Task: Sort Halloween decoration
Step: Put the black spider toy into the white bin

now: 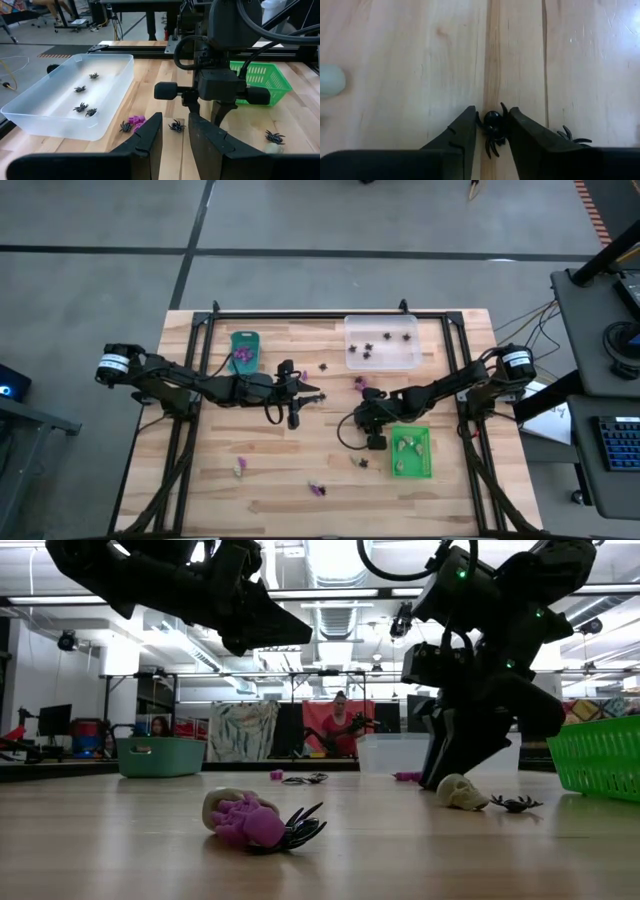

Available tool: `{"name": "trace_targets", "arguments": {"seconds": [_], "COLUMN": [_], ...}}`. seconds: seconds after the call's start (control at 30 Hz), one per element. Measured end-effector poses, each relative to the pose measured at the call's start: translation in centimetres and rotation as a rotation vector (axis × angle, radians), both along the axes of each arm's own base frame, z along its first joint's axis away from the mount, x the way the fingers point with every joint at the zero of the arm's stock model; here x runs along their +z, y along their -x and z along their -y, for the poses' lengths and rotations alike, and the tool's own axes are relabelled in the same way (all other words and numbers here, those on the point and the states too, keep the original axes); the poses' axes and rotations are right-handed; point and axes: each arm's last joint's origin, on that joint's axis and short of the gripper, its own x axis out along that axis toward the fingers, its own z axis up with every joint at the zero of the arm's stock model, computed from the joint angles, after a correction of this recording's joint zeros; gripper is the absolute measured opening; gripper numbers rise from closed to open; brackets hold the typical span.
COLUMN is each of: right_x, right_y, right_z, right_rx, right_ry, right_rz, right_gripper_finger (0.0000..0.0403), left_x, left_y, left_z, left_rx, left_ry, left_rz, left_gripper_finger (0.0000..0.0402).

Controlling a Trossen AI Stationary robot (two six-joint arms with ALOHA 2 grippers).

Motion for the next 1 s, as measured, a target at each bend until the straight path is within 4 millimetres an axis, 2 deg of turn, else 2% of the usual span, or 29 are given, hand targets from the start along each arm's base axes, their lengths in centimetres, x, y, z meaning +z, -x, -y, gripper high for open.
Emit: {"name": "trace_targets", "arguments": {"seconds": [0.23,0.73,1.0], "right_x": [0.37,0.43,0.56], "right_y": [0.10,0.09,-0.12], "right_z": [0.05,0.07,0.06], "right_rx": [-0.004,-0.015,-0.014], "right_ry": [0.005,-0.001,-0.003], "right_rz": [0.011,0.015,0.041], "right_gripper_finger": [0.0076,0.0071,0.0055], "left_x": [0.00,0.00,0.00], "left_y": [0.00,0.00,0.00], "left_z": [0.00,0.00,0.00], "left_rx": [0.000,0.000,0.000], "left_ry": [0.000,0.000,0.000], "left_rz": [0.000,0.000,0.000], "left_gripper_finger": [0.0076,0.0076,0.0076]}}
